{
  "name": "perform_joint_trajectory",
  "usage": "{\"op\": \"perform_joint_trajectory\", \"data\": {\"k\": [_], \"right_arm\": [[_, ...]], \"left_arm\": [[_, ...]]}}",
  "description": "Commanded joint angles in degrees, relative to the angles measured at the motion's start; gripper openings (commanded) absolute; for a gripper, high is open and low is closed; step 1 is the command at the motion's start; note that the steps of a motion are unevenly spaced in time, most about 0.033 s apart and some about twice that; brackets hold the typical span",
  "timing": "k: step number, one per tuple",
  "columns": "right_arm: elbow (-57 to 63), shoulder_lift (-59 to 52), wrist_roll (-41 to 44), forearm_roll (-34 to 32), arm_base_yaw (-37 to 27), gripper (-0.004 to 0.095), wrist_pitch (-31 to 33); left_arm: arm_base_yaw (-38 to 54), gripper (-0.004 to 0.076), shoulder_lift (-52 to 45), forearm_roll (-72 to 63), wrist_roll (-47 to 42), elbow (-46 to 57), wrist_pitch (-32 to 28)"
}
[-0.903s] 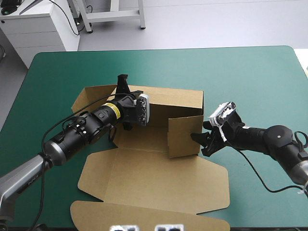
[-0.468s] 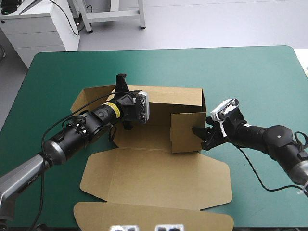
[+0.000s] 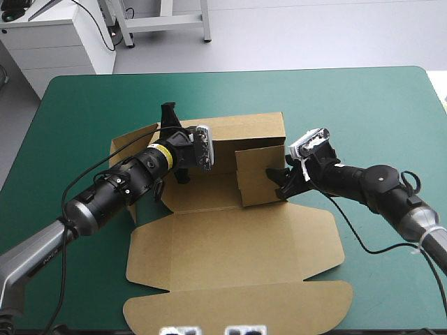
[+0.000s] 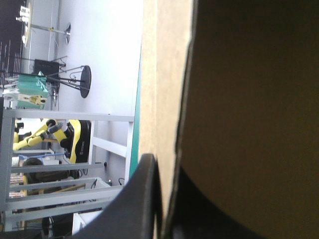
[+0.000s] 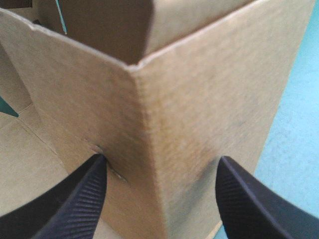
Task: Fold the box
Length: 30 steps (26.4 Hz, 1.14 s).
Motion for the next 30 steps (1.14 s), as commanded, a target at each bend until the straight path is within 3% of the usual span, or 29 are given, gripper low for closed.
{"op": "perform_joint_trajectory", "data": {"k": [1, 5, 12, 16, 21, 30], "right_arm": [[-3.62, -0.01, 0.21, 1.17, 2.01, 0.0586, -4.31], [-4.45, 0.18, 2.61, -1.79, 3.11, 0.0585, -11.63], [-5.63, 1.64, 2.84, -3.35, 3.11, 0.0554, -13.39], [-6.69, 2.59, 2.84, -3.6, 3.11, 0.0361, -10.56], [-6.69, 2.59, 2.72, -3.82, 3.11, -0.0013, -10.45], [-6.69, 2.59, 2.92, -3.82, 3.01, -0.0017, -8.7]], "left_arm": [[-0.07, -0.0008, -1.55, 2.76, -6.99, -1.13, 5.63], [-0.35, -0.0008, -1.55, 2.83, -6.76, -1.13, 4.02], [-4.93, -0.0008, -1.55, 3.76, -3.82, -1.13, -0.94], [-6.57, -0.0008, -1.55, 3.76, -2.6, -1.13, -1.07], [-6.44, -0.0008, -1.55, 3.76, -2.6, -1.13, -0.32], [-6.44, -0.0008, -1.55, 4.23, -2.6, -1.0, 0.65]]}}
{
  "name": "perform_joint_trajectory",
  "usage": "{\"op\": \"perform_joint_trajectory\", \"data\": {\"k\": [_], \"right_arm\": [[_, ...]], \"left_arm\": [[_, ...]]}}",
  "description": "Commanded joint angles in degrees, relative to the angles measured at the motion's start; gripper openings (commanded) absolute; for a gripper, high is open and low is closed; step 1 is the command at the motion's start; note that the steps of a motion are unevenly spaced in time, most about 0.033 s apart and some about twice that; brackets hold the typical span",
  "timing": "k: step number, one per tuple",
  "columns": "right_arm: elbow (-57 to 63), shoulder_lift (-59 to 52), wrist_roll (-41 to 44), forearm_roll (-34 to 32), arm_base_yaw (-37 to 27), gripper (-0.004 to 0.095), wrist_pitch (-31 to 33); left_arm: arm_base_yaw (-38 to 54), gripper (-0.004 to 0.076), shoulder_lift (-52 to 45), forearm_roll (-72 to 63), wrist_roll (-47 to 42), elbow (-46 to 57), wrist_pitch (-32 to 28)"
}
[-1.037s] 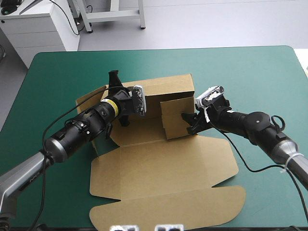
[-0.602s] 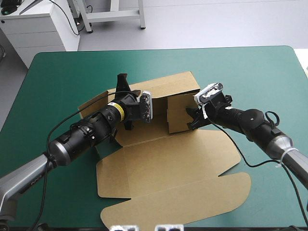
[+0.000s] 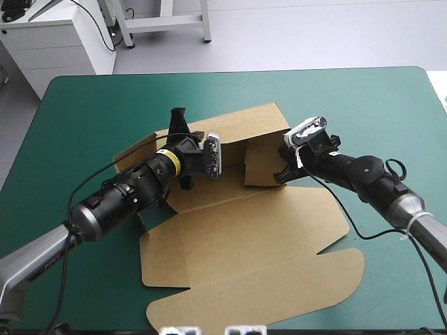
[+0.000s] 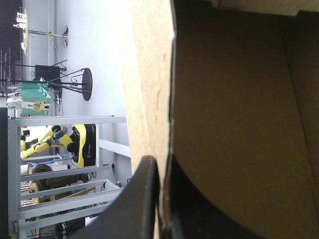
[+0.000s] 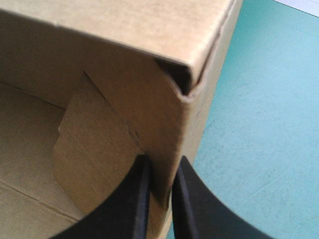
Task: Fold the box
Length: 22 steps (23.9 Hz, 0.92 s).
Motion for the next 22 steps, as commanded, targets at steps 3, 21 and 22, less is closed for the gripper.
{"op": "perform_joint_trajectory", "data": {"k": [3, 21, 22], "right_arm": [[-2.38, -2.69, 1.39, 1.27, 0.34, 0.0151, 6.43], [-2.38, -18.1, 43.39, -42.82, 0.13, 0.0547, 9.15], [-2.38, -17.86, 43.29, -42.95, 0.13, 0.0554, 9.15]], "left_arm": [[-1.29, -0.0008, -1.46, 0.24, 0.0, -0.77, -1.05], [-1.29, -0.0008, -1.46, 1.79, -0.66, -0.4, -1.04], [-1.29, -0.0008, -1.46, 1.79, -0.66, -0.4, -1.15]]}}
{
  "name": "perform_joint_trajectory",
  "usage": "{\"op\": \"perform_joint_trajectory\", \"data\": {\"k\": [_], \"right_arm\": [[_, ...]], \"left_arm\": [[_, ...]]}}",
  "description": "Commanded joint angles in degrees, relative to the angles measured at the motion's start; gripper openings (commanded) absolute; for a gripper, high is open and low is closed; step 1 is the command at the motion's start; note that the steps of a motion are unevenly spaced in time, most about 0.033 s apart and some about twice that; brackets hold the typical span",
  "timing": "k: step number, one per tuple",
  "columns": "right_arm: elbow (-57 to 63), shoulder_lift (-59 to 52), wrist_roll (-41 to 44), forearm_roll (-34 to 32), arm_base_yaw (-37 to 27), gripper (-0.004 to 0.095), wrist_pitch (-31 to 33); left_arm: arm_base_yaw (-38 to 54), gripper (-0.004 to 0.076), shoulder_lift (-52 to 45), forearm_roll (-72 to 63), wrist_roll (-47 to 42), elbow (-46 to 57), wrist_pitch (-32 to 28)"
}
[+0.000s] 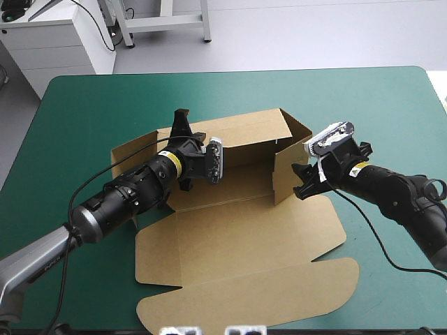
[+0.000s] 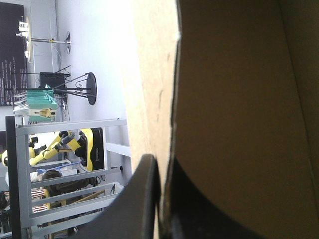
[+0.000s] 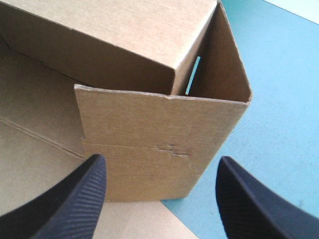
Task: Fold the box
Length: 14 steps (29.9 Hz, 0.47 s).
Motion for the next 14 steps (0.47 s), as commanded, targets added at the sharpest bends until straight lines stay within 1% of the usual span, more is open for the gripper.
{"op": "perform_joint_trajectory", "data": {"k": [1, 4, 6, 7, 9, 11, 12, 13, 14], "right_arm": [[-1.85, -0.43, 0.37, -0.82, -0.14, 0.0566, -2.7], [-1.85, 0.72, 0.1, -3.21, -0.51, 0.061, -3.89], [-1.85, 0.94, 0.1, -3.0, -2.09, 0.0595, -5.81], [-1.85, 1.06, 0.78, -2.68, -3.07, 0.0554, -6.98], [-2.97, 1.06, 2.67, -0.82, -5.17, 0.0385, -8.15], [-4.73, 1.06, 4.29, 1.44, -7.49, 0.012, -8.42], [-5.57, 1.22, 4.4, 2.28, -8.26, 0.0016, -8.42], [-6.76, 1.6, 4.77, 3.04, -9.11, -0.001, -7.9], [-8.14, 2.19, 5.09, 3.37, -9.69, -0.0008, -7.08]], "left_arm": [[-0.67, -0.0008, -1.27, -0.77, -1.02, -0.79, -1.72], [-0.67, -0.0008, -1.27, -0.97, -1.02, -0.79, -2.29], [-0.67, -0.0008, -1.27, -0.97, -1.02, -0.79, -2.5], [-0.67, -0.0008, -1.27, -0.97, -1.02, -0.79, -2.5], [-0.67, -0.0008, -1.27, -0.97, -1.02, -0.79, -2.5], [-0.67, -0.0008, -1.27, -0.97, -1.02, -0.79, -2.76], [-0.67, -0.0008, -1.27, -0.97, -1.02, -0.79, -2.91], [-0.67, -0.0008, -1.27, -0.97, -1.02, -0.79, -3.01], [-0.67, -0.0008, -1.27, -0.97, -1.02, -0.79, -3.26]]}}
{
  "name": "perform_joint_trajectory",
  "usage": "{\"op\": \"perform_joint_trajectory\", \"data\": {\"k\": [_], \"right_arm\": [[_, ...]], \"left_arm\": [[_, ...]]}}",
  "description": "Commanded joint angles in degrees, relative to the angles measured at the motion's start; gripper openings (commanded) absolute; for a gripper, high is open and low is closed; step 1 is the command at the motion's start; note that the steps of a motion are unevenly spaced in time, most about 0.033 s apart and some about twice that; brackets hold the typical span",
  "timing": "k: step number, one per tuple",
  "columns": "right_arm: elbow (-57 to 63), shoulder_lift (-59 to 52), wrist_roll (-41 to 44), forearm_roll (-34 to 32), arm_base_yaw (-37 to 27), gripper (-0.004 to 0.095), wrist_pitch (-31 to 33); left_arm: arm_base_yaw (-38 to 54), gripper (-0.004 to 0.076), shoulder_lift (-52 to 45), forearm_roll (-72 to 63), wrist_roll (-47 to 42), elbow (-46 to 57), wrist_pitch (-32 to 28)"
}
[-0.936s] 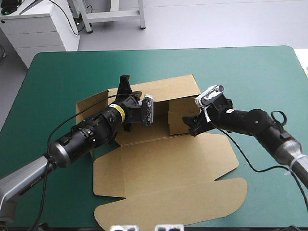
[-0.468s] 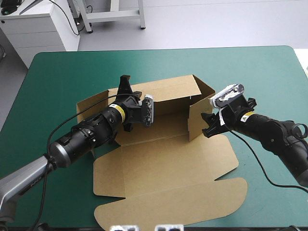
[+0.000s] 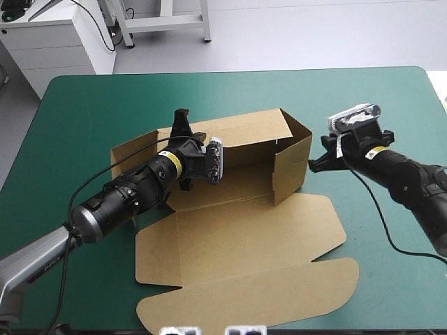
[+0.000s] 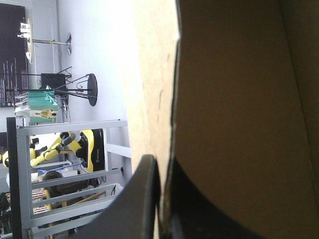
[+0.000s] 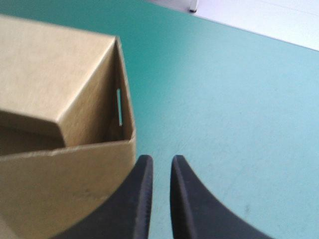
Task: Fold the box
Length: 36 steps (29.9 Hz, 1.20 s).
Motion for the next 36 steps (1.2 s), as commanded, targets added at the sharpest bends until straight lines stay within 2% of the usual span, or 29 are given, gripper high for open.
{"op": "perform_joint_trajectory", "data": {"k": [1, 12, 15, 21, 25, 28, 32, 36], "right_arm": [[-5.8, 0.33, 1.13, 2.66, -1.9, -0.0014, -1.63], [-28.52, 17.48, 11.34, 1.83, -1.95, -0.0016, 15.08], [-31.32, 21.71, 12.0, 1.48, -2.62, -0.0016, 18.84], [-30.47, 25.41, 10.77, 2.31, -3.53, -0.0016, 22.1], [-26.2, 24.84, 3.47, 9.34, -3.53, -0.0016, 21.52], [-19.95, 23.29, -3.97, 16.89, -3.53, -0.0016, 17.86], [-11.04, 19.64, -17.46, 27.81, -3.53, -0.0016, 12.18], [-4.14, 16.86, -29.73, 35.05, -3.53, -0.0016, 10.79]], "left_arm": [[-0.67, -0.0008, -1.27, -1.1, -0.91, -0.86, -3.07], [-0.67, -0.0008, -1.27, -2.15, -0.91, -0.86, -4.31], [-0.67, -0.0008, -1.27, -2.15, -0.91, -0.86, -4.31], [-0.67, -0.0008, -1.27, -2.15, -1.46, -0.86, -4.21], [-0.67, -0.0008, -1.27, -2.15, -1.59, -0.86, -4.1], [-0.67, -0.0008, -1.27, -2.03, -2.24, -0.86, -3.61], [-0.67, -0.0008, -1.27, -1.94, -1.5, -0.86, -3.14], [-0.67, -0.0008, -1.27, -1.94, -0.67, -0.86, -3.14]]}}
